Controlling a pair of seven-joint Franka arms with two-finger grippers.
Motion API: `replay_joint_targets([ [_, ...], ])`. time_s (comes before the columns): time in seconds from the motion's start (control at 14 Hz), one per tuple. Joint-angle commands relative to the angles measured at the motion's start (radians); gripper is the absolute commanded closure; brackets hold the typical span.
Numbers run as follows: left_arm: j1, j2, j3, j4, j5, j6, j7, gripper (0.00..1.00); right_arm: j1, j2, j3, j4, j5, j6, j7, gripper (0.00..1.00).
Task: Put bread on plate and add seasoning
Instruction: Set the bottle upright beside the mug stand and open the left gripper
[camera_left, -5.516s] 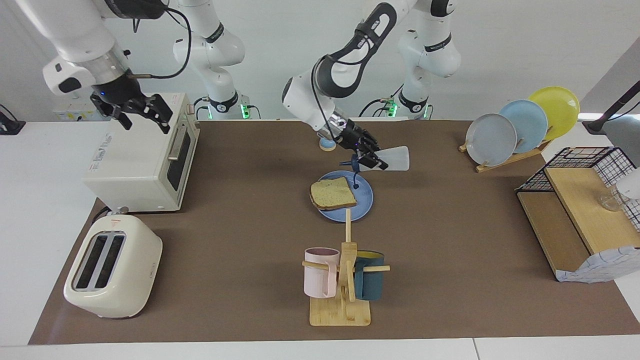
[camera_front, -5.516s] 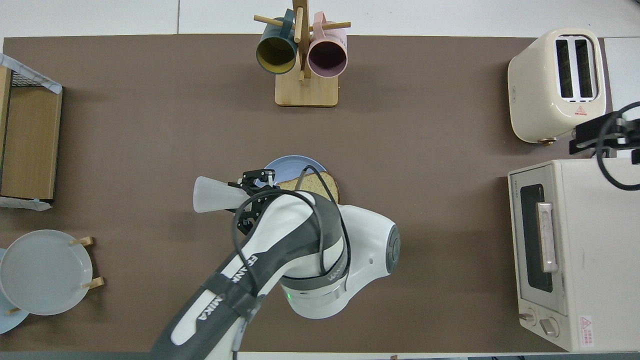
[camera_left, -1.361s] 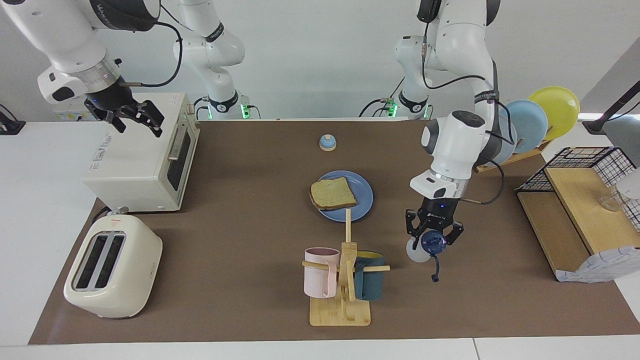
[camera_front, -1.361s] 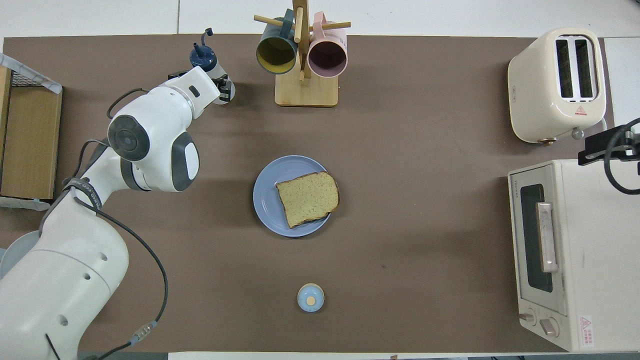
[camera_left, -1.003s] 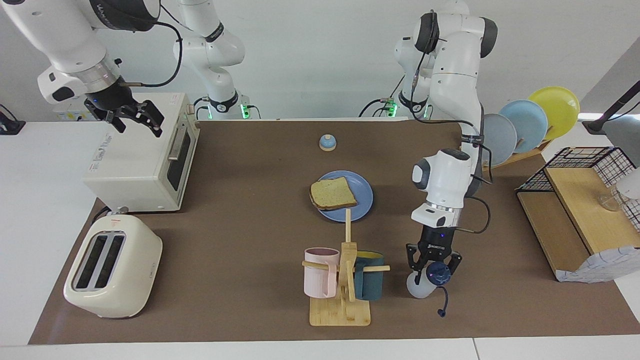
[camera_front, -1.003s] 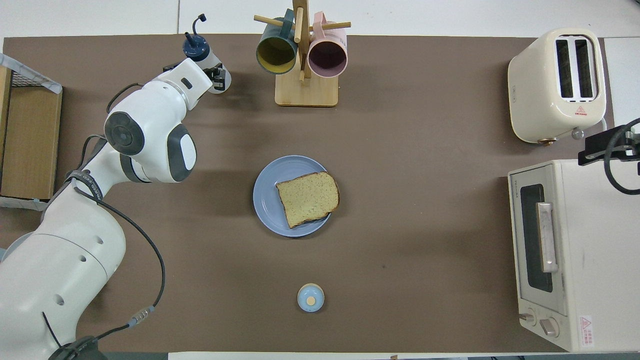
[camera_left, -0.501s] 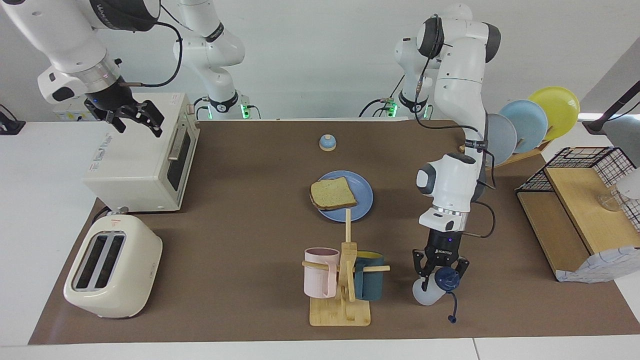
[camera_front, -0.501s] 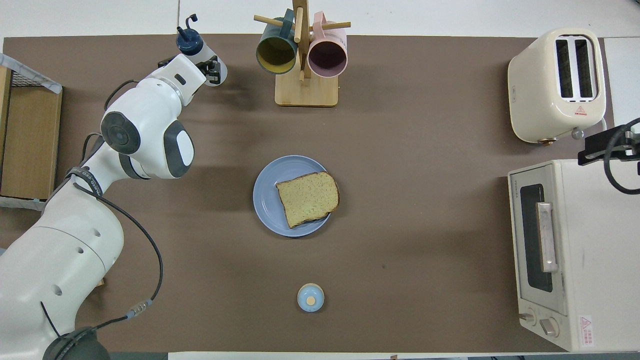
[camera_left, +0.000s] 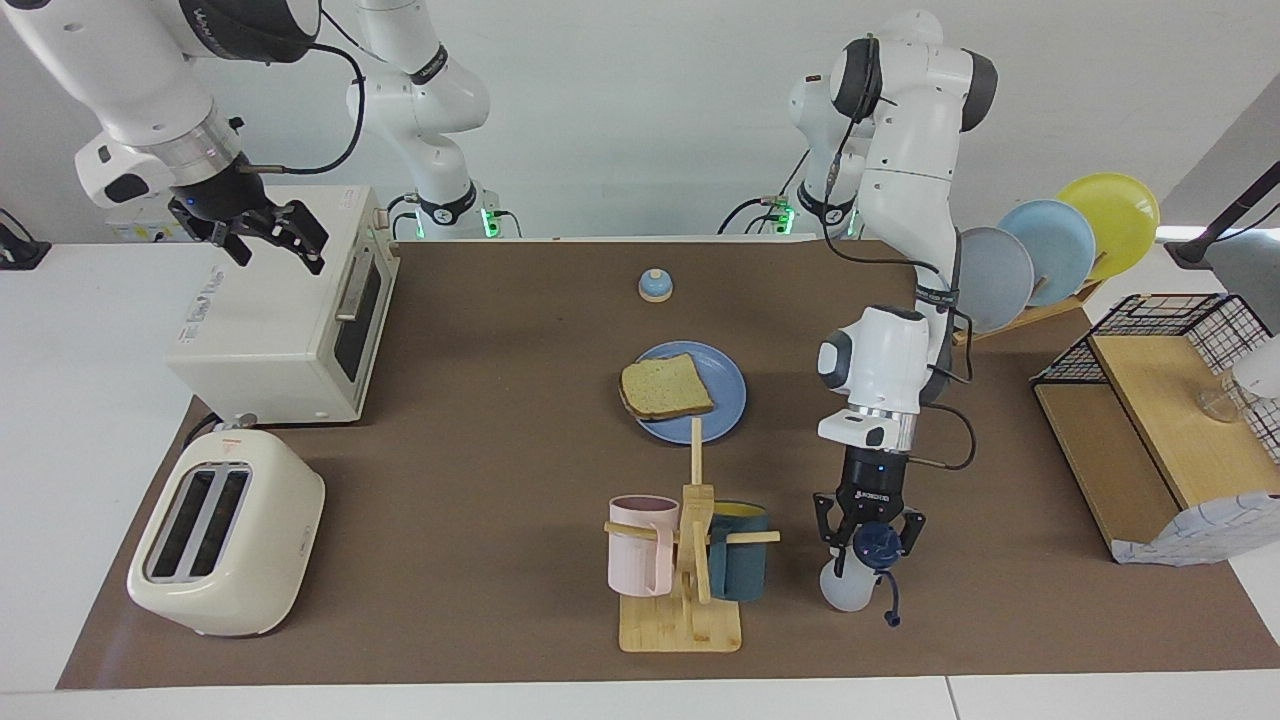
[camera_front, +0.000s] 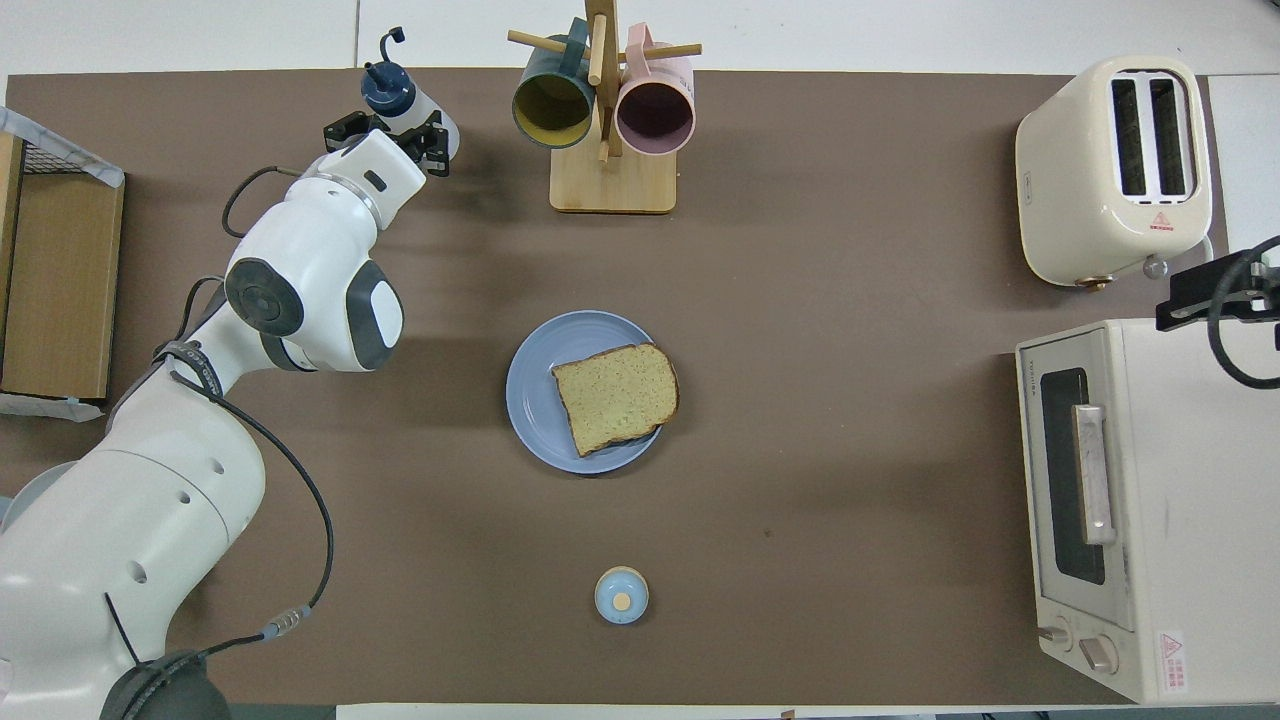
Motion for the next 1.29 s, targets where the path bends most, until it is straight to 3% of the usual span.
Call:
replay_joint_targets([
  [0.0, 0.005, -0.013, 0.003, -0.044, 0.014, 0.02, 0.037, 1.0, -0.01, -0.022, 0.01, -0.022, -0.001, -0.006, -0.019, 0.0],
  [0.14, 0.003, -0.02, 0.003, -0.053, 0.014, 0.015, 0.038, 1.0, -0.01, -0.022, 0.008, -0.022, -0.001, -0.006, -0.019, 0.0],
  [0.21, 0.006, -0.023, 0.003, -0.06, 0.014, 0.012, 0.038, 0.9, -0.01, -0.022, 0.01, -0.022, -0.001, -0.006, -0.019, 0.0],
  [0.29, 0.009, -0.023, 0.003, -0.06, 0.014, 0.007, 0.037, 0.49, -0.01, -0.022, 0.01, -0.022, -0.001, -0.006, -0.019, 0.0],
  [0.36, 0.013, -0.024, 0.003, -0.057, 0.014, -0.014, 0.032, 0.0, -0.01, -0.022, 0.01, -0.022, -0.001, -0.006, -0.019, 0.0],
  [0.93, 0.029, -0.03, 0.003, -0.044, 0.014, -0.082, 0.029, 0.0, -0.01, -0.022, 0.01, -0.022, -0.001, -0.006, -0.019, 0.0],
  [1.22, 0.034, -0.097, 0.003, -0.142, 0.014, -0.098, 0.032, 0.0, -0.01, -0.022, 0.01, -0.022, 0.0, -0.006, -0.019, 0.0],
])
